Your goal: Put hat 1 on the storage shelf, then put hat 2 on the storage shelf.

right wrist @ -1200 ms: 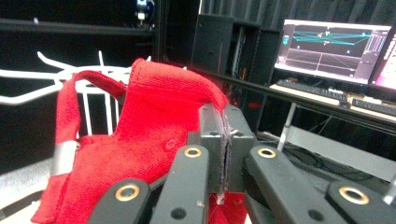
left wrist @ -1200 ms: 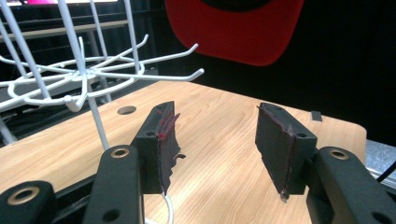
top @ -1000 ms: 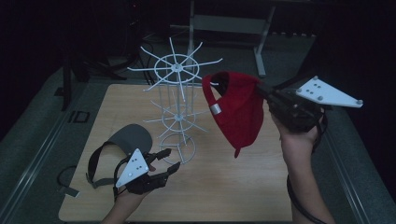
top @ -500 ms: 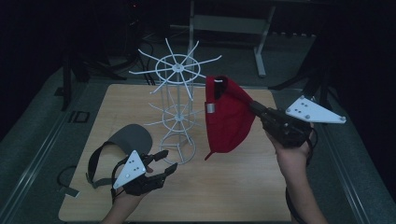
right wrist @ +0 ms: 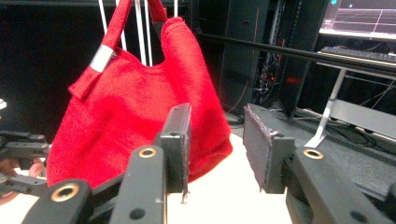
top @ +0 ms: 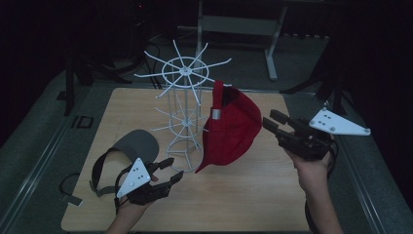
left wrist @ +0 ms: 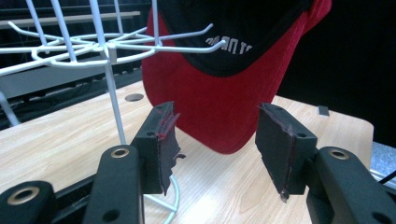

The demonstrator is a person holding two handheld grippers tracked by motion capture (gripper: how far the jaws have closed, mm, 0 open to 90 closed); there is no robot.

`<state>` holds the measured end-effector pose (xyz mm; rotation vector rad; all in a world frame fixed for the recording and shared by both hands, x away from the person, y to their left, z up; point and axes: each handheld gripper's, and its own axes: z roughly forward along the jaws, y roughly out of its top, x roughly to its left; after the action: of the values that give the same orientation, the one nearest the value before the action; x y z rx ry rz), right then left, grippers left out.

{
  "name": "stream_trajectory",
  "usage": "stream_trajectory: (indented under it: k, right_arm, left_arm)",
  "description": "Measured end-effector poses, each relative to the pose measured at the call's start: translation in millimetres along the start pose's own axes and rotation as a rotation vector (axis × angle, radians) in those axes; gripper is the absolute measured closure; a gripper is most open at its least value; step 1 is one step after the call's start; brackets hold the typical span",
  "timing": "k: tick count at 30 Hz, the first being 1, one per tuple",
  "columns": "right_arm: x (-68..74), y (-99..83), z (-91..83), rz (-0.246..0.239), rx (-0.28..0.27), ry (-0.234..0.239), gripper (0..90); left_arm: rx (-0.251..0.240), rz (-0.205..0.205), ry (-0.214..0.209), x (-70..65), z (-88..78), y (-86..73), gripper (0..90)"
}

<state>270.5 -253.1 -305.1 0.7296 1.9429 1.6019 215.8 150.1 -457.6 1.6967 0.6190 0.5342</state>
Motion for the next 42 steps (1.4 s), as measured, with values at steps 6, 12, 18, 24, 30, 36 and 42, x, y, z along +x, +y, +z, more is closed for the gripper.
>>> stream_trajectory:
  k: [6, 12, 18, 24, 30, 36, 42]
  right_arm:
    - [-4.9, -9.5, -19.8, -0.003, -0.007, -0.028, 48.5]
    - [-16.9, -31.7, -27.3, 0.042, 0.052, -0.073, 25.2]
    - [-27.1, -72.3, -28.1, 0.081, 0.126, -0.083, 12.2]
    - [-35.3, -102.4, -29.9, 0.121, 0.168, -0.118, 14.6]
    - [-46.8, -138.4, -32.4, 0.172, 0.228, -0.15, 16.0]
    - [-47.0, -169.3, -33.6, 0.131, 0.251, -0.17, 11.4]
    - [-49.0, -191.8, -39.9, 0.141, 0.258, -0.181, 11.6]
  left_arm:
    - [0.005, -0.011, 0.009, 2.5, -3.0, -3.0, 48.6]
    - [0.01, -0.015, 0.027, 5.4, -7.0, -7.5, 48.6]
    - [0.02, -0.021, 0.038, 8.1, -11.3, -12.9, 48.6]
    - [0.03, -0.031, 0.051, 10.7, -15.5, -19.0, 48.5]
    - [0.043, -0.042, 0.071, 13.2, -21.3, -26.4, 48.5]
    - [0.068, -0.038, 0.118, 16.0, -33.2, -38.7, 48.5]
    - [0.089, -0.054, 0.218, 24.2, -56.0, -53.5, 46.6]
